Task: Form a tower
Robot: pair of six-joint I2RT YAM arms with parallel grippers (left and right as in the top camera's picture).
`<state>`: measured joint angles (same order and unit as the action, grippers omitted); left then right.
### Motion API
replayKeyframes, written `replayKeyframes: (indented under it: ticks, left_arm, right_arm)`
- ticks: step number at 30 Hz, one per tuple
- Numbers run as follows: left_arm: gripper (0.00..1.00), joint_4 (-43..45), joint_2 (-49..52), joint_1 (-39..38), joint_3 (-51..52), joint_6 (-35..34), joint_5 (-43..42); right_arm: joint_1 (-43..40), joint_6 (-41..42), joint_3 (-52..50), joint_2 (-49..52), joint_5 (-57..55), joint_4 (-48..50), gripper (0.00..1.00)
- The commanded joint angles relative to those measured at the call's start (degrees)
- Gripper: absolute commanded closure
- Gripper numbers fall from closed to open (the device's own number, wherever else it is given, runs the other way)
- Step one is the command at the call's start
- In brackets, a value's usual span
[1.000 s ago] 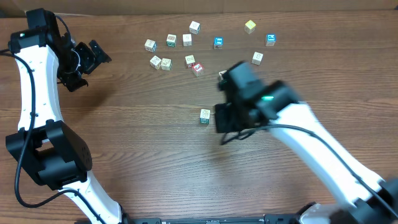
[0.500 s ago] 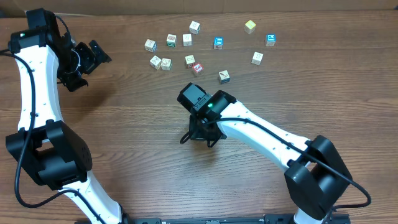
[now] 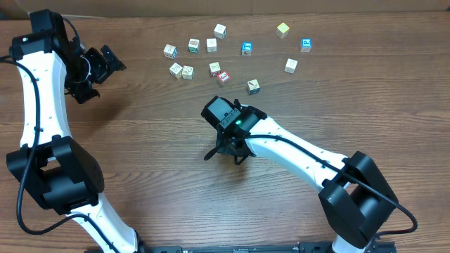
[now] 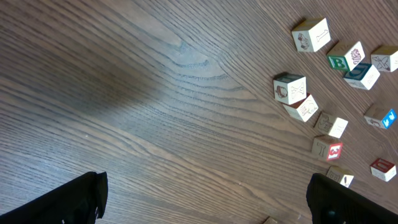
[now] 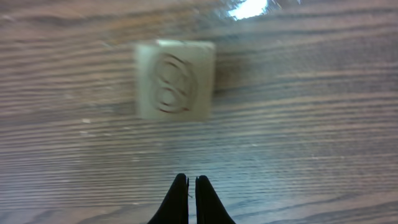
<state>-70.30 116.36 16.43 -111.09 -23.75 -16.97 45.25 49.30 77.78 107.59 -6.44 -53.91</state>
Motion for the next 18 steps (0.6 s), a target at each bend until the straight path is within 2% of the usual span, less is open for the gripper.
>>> replayKeyframes:
  ticks: [1,18]
  left_arm:
    - [0.0,0.09,-0.22,-0.37,-0.79,1.05,-0.44]
    - [0.01,0.09,-0.22,-0.37,-0.79,1.05,-0.44]
  right_arm:
    - [0.17,0.09,-0.92,-0.09,-1.07,0.55,0.96]
    - [0.17,-3.54,-4.33,-0.09,-1.51,7.61,0.96]
